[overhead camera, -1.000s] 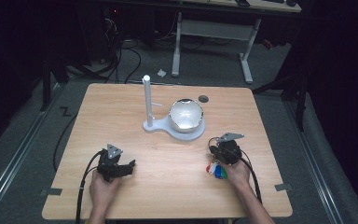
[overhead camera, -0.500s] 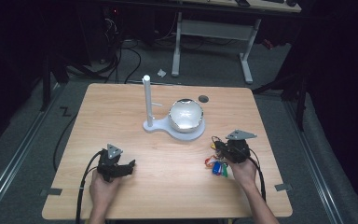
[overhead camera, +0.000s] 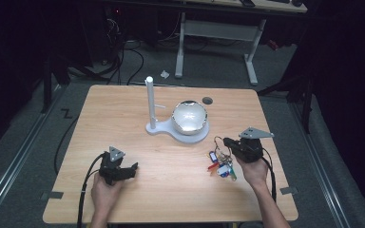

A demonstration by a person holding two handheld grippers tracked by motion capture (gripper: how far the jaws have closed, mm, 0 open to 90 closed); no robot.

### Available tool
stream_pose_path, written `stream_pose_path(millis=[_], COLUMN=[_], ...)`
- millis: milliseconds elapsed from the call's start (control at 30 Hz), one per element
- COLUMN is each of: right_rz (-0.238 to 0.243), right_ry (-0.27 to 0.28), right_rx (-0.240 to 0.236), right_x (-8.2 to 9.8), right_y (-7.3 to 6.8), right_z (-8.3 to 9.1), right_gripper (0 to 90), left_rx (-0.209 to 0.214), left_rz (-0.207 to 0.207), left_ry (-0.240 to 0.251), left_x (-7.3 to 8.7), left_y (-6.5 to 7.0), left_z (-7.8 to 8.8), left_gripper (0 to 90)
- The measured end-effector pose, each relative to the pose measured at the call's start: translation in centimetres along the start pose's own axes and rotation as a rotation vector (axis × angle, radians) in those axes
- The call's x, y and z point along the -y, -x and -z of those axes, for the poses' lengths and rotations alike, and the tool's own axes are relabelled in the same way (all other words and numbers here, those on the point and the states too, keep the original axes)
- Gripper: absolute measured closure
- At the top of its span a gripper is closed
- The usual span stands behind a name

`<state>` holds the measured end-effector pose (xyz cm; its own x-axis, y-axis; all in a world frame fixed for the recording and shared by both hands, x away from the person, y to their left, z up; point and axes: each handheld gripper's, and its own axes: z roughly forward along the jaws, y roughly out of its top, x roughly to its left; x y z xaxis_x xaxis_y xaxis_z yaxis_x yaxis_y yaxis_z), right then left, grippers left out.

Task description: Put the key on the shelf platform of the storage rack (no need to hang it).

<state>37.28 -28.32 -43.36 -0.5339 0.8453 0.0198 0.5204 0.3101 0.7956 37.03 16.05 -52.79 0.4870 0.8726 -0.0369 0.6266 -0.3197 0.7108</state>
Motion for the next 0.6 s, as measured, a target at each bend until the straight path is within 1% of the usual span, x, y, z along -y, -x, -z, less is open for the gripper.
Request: stream_pose_path(millis=[67,233,333,467,600], right_rz=[0.006,0.002,0.019,0.024,0.040], right_ry=[0.013,0.044,0.060,0.070,0.087], right_rx=[-0.002,-0.023,-0.028,-0.036,-0.042], right_x=[-0.4,-1.5,-2.2,-3.1,-4.1], right_y=[-0.1,0.2,0.1,0.0,-0.1], right_z=[0.5,1.5,2.0,2.7,3.2], right_gripper=[87.8,87.8,87.8,87.8,87.8], left_rx=[0.000,0.000,0.000,0.000,0.000], left_rz=[0.000,0.000,0.000,0.000,0.001], left_ry=[0.000,0.000,0.000,0.000,0.000], left_x=[0.0,0.0,0.0,0.0,0.0], left_y=[0.0,0.0,0.0,0.0,0.0], left_z=[0.0,0.0,0.0,0.0,0.0], left_gripper=[21.4,21.4,21.4,21.4,21.5])
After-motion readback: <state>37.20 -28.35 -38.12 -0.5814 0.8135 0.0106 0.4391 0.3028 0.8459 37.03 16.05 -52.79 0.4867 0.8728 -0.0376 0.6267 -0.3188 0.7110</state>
